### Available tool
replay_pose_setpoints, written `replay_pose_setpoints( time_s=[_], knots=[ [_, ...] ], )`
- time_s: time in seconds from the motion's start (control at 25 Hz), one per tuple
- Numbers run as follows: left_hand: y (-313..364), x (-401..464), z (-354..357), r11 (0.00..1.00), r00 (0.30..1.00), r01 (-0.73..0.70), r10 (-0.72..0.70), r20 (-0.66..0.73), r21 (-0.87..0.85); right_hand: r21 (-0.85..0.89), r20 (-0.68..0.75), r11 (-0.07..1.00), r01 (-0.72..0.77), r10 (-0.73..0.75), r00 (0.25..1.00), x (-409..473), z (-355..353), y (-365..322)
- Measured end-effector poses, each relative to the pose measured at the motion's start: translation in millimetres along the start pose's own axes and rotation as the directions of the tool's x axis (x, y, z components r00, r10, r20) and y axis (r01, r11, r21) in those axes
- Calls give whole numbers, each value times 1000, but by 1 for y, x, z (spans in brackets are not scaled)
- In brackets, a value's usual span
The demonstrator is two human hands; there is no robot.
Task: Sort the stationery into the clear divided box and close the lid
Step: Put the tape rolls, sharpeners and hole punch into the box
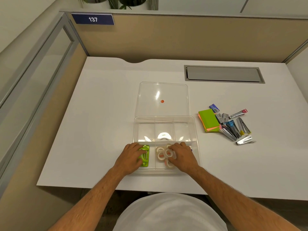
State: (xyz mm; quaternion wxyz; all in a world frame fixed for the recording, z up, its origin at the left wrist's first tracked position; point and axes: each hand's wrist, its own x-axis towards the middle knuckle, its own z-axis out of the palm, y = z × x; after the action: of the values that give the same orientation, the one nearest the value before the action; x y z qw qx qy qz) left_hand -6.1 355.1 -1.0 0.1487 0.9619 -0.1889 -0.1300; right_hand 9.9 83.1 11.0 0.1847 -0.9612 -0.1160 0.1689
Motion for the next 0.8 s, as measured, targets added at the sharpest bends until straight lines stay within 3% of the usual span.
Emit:
replay_pose_setpoints(
  time_s=[0.16,0.36,0.6,0.8],
  knots=[
    [9,3,-3,999,997,47,-47,-59,0,21,5,1000,10,-10,1000,-3,-2,0],
    [42,22,-17,985,973,34,-71,-222,-167,62,-45,994,95,-92,995,-12,-14,7],
    [110,63,-23,943,973,-109,36,-230,-316,258,-227,959,120,-60,972,-25,-42,40],
    [180,95,-12,886,970,-37,-80,-231,-463,279,-228,955,97,-33,973,-41,-66,93]
  ],
)
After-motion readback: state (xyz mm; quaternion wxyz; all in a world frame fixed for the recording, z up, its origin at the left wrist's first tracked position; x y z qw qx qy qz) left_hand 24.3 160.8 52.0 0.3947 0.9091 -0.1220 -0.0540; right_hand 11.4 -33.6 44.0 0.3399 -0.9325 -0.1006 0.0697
